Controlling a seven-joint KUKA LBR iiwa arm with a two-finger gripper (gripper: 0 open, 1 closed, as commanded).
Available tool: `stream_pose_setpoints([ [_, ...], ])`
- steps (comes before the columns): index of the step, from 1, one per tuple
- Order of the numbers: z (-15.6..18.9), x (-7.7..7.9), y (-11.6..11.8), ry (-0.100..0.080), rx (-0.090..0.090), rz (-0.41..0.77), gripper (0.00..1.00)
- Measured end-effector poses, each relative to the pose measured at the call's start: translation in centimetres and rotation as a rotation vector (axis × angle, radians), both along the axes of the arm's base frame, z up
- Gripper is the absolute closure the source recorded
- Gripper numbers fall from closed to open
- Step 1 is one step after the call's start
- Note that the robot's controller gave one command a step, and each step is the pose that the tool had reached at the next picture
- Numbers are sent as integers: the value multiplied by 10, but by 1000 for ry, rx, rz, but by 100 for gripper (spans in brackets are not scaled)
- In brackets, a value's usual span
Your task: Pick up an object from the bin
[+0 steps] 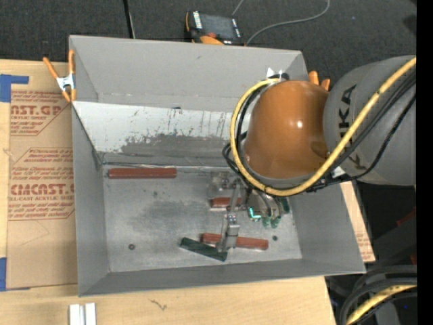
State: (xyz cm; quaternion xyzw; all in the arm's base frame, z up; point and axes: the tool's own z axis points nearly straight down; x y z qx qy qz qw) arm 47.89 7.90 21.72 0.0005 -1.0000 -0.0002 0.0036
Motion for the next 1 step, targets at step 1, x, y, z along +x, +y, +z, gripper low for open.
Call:
stream_pose_setpoints([
  [1, -152, 12, -31, -5, 0, 36, 0],
])
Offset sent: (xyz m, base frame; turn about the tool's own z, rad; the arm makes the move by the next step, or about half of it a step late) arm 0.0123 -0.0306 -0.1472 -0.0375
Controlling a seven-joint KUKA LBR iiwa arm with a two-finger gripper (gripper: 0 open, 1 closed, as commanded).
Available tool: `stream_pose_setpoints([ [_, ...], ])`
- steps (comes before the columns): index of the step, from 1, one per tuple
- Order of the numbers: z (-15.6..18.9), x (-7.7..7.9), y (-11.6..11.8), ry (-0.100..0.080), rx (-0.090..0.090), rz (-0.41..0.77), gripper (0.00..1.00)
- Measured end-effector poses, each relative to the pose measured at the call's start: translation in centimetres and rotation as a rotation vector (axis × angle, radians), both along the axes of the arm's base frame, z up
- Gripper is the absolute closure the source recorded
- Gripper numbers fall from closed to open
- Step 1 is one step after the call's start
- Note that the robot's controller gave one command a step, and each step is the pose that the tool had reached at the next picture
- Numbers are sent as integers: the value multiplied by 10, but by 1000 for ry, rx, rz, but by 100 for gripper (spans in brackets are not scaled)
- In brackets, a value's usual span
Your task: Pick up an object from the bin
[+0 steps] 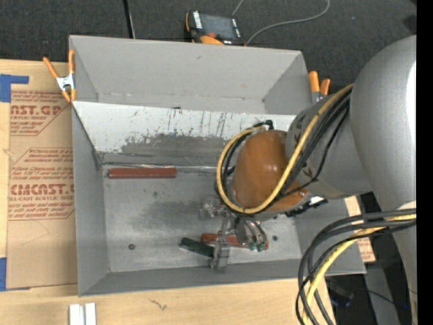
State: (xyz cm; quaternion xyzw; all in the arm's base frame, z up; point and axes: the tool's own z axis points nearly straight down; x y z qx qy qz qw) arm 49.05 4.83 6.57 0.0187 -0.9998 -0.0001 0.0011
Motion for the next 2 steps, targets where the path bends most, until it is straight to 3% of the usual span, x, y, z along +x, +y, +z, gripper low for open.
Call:
stream_pose_setpoints([
  [1, 4, 0, 1, -1, 1, 1, 100],
  [2, 159, 27, 49, -13, 2, 46, 100],
])
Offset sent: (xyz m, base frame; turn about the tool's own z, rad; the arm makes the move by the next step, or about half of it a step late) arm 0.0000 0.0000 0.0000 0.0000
